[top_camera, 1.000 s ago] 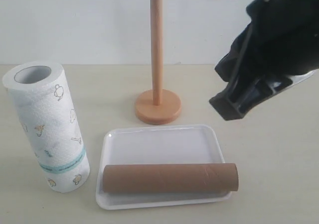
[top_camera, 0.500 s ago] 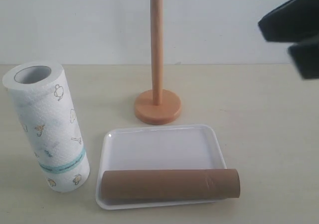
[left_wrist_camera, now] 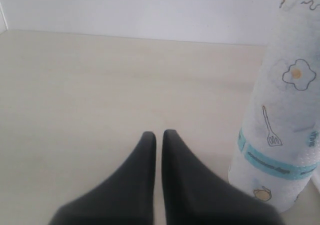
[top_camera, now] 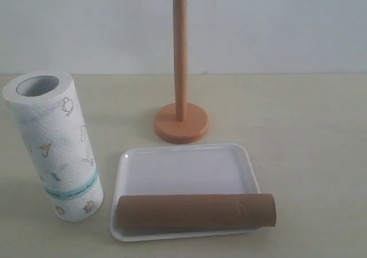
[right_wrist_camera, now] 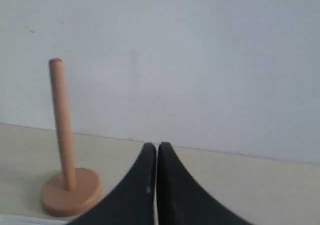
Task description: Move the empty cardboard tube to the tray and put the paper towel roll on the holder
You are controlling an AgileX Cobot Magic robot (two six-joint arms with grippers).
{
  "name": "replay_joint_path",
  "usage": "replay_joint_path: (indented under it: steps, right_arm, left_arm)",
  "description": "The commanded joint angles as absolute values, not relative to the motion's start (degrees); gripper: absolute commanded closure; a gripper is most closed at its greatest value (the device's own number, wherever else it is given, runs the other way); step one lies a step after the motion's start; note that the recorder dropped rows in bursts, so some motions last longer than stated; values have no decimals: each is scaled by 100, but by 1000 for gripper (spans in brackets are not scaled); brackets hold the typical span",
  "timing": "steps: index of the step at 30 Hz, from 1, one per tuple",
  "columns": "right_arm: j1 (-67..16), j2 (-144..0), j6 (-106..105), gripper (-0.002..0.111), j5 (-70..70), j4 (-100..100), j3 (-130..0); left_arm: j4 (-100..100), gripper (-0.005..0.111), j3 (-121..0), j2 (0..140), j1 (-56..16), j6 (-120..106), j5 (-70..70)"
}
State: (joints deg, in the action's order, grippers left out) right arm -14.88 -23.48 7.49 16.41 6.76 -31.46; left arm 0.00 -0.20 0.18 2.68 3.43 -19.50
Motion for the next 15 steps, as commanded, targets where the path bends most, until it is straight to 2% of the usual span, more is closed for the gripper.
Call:
replay_joint_path:
  steps: [1,6,15]
  right_arm:
    - [-490,-1345,760,108,1121,230,-1694]
    - [214,-399,760,108,1132,-75,-554]
    - [251,-69,516,108,1179,-75,0]
  left_arm:
    - [-61,103,0,0,281,338,-1932]
    - [-61,103,0,0,281,338,-1932]
    - [-61,103,0,0,281,338,-1932]
